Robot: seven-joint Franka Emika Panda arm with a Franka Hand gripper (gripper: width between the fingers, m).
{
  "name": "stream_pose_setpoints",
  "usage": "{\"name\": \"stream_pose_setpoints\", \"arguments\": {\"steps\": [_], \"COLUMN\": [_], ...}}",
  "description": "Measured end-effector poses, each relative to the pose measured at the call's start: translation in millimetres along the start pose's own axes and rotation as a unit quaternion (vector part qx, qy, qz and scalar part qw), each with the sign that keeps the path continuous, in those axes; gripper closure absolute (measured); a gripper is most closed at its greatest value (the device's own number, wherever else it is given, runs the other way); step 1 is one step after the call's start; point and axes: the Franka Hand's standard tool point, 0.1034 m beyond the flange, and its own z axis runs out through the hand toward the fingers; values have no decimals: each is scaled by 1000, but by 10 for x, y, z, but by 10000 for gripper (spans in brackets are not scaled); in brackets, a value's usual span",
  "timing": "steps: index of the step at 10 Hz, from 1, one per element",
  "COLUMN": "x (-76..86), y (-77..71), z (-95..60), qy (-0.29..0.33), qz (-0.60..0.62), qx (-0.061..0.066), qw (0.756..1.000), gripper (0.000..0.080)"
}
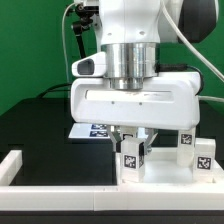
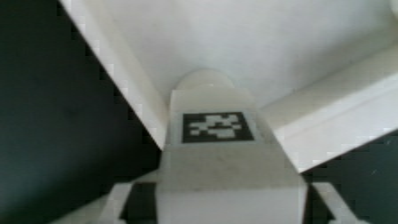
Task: Assemble square table
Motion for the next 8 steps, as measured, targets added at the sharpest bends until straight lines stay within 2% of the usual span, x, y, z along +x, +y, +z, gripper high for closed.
{"name": "stream_pose_setpoints", "arguments": {"steps": [2,3,4,5,8], "x": [-2,-14,-12,-9,-18], "y": [23,35,60,72,70], "z": [4,1,4,4,5], "qy": [-1,-9,-26,-26,-28], "qz": [187,287,356,363,450], "qx": [-4,0,14,17,13], "qw": [982,958,934,931,892], "gripper": [511,510,509,509,509]}}
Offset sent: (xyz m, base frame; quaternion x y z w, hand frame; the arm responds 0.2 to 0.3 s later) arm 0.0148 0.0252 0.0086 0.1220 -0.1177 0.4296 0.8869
